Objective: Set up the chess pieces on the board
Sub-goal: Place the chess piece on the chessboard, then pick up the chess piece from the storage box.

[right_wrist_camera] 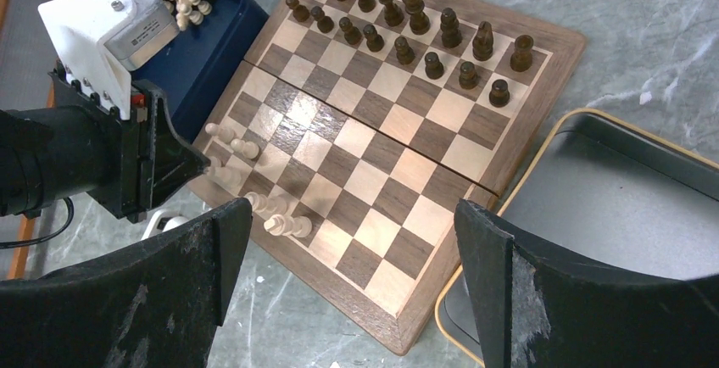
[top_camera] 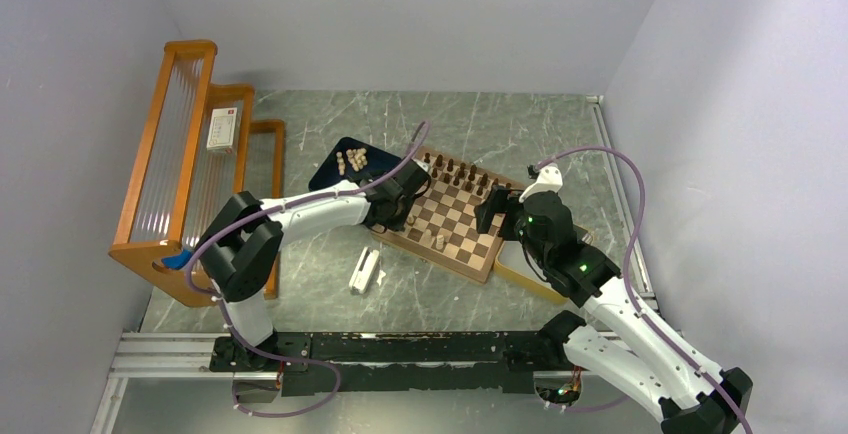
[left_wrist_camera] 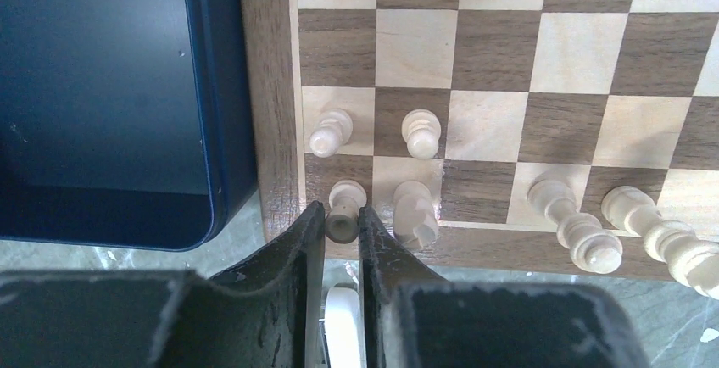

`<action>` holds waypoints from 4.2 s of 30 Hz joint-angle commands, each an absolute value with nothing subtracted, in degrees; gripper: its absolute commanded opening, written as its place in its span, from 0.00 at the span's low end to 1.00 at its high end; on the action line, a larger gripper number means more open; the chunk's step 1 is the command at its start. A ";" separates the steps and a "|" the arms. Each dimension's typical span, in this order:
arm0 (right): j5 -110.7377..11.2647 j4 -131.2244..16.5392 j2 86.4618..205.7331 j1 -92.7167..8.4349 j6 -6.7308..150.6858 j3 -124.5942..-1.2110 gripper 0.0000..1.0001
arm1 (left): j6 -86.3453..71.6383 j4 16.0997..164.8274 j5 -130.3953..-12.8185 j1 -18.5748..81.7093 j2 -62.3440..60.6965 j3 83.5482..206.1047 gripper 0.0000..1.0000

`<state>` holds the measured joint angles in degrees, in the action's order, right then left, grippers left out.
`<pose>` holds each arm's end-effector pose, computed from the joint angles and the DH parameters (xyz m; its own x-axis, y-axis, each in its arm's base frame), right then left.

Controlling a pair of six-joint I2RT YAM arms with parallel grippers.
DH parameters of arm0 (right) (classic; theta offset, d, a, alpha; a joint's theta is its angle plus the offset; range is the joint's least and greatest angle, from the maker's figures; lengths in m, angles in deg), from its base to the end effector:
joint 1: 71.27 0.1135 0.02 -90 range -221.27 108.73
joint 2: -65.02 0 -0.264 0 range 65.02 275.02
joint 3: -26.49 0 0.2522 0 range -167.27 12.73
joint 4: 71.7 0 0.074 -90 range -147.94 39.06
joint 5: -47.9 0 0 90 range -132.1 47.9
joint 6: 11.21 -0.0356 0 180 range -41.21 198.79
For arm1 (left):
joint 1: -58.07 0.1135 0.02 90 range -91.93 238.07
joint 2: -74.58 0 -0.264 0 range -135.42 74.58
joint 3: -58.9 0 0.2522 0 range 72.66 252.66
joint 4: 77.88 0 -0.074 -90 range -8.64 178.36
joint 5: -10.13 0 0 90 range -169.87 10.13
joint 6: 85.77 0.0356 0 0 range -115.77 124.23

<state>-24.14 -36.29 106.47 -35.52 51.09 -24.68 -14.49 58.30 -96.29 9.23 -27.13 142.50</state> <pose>0.1427 0.0892 0.2841 -0.4650 0.2101 -0.8600 -0.1289 0.9450 0.3005 0.2473 -0.2676 0.1982 -0.7537 0.3944 -0.5257 0.4147 0.9060 0.0852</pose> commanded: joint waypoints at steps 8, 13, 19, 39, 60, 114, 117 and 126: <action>-23.81 -36.63 106.24 -35.32 50.59 -25.86 0.94 | -13.69 57.88 -97.51 9.30 -28.16 144.58 0.26; -24.25 -36.90 106.24 -35.32 50.41 -25.73 0.94 | -13.59 57.60 -97.93 9.29 -28.18 144.64 0.29; -24.21 -36.66 106.26 -35.32 50.40 -25.86 0.94 | -13.45 57.69 -98.33 9.29 -28.04 144.39 0.30; -24.24 -36.84 105.86 -35.25 50.22 -25.33 0.94 | -12.94 56.89 -98.86 9.32 -28.72 145.34 0.30; -24.08 -36.76 105.64 -35.32 50.18 -25.24 0.94 | -12.47 56.63 -99.52 9.25 -29.92 145.74 0.31; -25.04 -39.98 105.63 -35.32 50.88 -24.59 0.95 | -3.44 62.49 -86.25 36.36 -44.72 168.57 0.32; -25.05 -40.28 105.74 -35.32 50.75 -24.11 0.95 | -3.32 62.28 -87.21 36.36 -44.86 168.63 0.32; -25.64 -40.43 107.11 -35.26 50.18 -24.28 0.95 | -4.43 59.07 -91.97 36.36 -46.78 172.67 0.29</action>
<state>-26.04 -38.87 107.01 -35.52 50.56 -24.17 -4.31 59.56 -89.52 35.91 -45.55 168.86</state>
